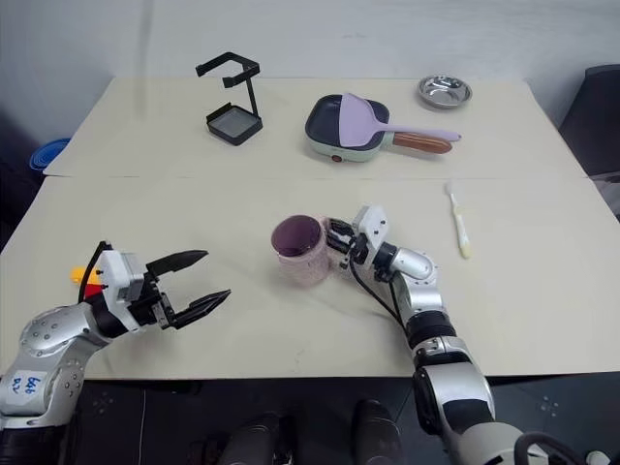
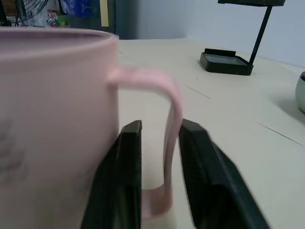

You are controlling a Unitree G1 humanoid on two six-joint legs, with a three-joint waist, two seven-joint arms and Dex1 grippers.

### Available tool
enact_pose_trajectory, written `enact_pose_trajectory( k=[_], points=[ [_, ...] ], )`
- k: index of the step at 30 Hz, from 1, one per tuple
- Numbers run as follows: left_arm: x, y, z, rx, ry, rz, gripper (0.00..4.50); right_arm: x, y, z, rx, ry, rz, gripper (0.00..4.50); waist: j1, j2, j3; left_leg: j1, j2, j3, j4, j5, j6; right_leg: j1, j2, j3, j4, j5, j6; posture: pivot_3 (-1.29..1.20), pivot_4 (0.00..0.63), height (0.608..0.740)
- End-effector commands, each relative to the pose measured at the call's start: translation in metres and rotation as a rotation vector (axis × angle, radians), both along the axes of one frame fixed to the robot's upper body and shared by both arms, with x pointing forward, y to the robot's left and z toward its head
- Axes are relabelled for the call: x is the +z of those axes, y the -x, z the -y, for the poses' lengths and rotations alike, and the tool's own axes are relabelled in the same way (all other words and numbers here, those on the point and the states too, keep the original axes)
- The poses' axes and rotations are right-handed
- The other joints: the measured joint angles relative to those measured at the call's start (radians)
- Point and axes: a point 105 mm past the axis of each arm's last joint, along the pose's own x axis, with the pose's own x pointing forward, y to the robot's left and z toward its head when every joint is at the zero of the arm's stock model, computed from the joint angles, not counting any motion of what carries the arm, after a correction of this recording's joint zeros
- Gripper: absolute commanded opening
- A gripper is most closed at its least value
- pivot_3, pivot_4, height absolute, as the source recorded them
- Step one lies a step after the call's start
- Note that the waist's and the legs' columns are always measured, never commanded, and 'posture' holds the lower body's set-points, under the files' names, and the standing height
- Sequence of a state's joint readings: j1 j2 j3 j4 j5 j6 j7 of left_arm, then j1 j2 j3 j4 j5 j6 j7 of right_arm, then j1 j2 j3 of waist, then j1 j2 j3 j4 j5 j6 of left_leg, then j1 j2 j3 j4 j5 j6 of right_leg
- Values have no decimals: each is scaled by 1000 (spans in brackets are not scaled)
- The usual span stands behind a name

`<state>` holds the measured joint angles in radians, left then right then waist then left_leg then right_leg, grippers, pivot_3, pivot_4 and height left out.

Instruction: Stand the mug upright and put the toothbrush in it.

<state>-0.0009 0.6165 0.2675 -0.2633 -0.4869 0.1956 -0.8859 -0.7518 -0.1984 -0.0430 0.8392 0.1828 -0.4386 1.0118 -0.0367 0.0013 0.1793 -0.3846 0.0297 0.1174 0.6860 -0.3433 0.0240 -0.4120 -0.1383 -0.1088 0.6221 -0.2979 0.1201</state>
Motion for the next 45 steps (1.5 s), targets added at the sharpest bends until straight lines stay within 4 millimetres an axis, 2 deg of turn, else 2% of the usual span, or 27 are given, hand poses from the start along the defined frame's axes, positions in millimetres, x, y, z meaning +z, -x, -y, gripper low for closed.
enact_pose_trajectory(
  k=[1,4,7,10,15,18,21,24,26,29,31,37,42,45],
  points=[
    [10,4,-2,-5,5,28,4500,11,-1,16,-7,60,54,2471,3,0,0,0,0,0,0,0,0,0,0,0,0,0,0,0,150,740],
    [7,6,0,-19,3,13,4500,14,2,37,-26,98,41,3530,4,0,0,0,0,0,0,0,0,0,0,0,0,0,0,0,150,740],
    [5,4,-1,-18,3,10,4500,18,19,68,-18,135,39,4421,10,0,0,0,0,-1,0,0,0,0,-1,0,0,0,0,0,150,740],
    [5,4,-1,-30,13,8,4500,23,39,98,-55,131,36,4421,15,0,0,0,-1,-1,0,0,0,1,-1,-1,0,0,0,0,150,740],
    [3,4,1,-61,15,-3,4500,21,81,176,-306,158,21,4421,27,0,0,1,-1,0,0,0,1,2,-1,-1,-1,0,0,0,150,740],
    [3,2,1,-74,7,-1,4500,14,111,230,-526,174,-9,4421,35,0,0,3,-1,2,0,0,1,3,-1,1,-1,0,0,0,150,740],
    [6,-1,1,-82,21,3,4500,-2,140,264,-652,210,-63,4421,36,-1,0,10,-1,3,-2,-1,0,9,-1,2,-2,0,0,0,150,740],
    [7,-4,3,-92,24,4,4500,-10,155,285,-764,213,-87,4421,31,-1,0,17,0,3,-4,-2,1,16,0,2,-6,0,0,0,150,740],
    [9,-6,5,-108,21,8,4500,-4,151,290,-804,186,-65,4421,18,0,0,18,1,4,-4,-3,0,16,0,3,-7,0,0,0,150,740],
    [14,-9,9,-123,41,17,4500,14,126,285,-767,137,-51,4421,2,0,0,19,1,4,-4,-3,0,16,0,4,-3,0,-1,0,150,740],
    [17,-11,13,-134,45,24,4500,21,96,277,-733,137,-148,4421,0,1,0,19,2,4,-4,-3,-1,16,0,4,-2,0,-1,0,150,740],
    [20,-10,21,-147,43,42,4500,36,28,249,-714,134,-421,4421,8,2,0,17,2,3,-3,-3,-1,14,-1,2,-1,-1,-3,0,150,740],
    [20,1,25,-176,32,47,4500,28,-6,228,-743,235,-631,4421,13,2,1,13,1,1,-2,-3,0,12,-2,0,-2,-1,-3,0,150,740],
    [22,7,29,-196,26,61,4500,18,-15,227,-761,296,-717,4421,11,2,1,12,0,2,-2,-3,0,12,-2,0,-2,-1,-3,0,150,740]
  ],
)
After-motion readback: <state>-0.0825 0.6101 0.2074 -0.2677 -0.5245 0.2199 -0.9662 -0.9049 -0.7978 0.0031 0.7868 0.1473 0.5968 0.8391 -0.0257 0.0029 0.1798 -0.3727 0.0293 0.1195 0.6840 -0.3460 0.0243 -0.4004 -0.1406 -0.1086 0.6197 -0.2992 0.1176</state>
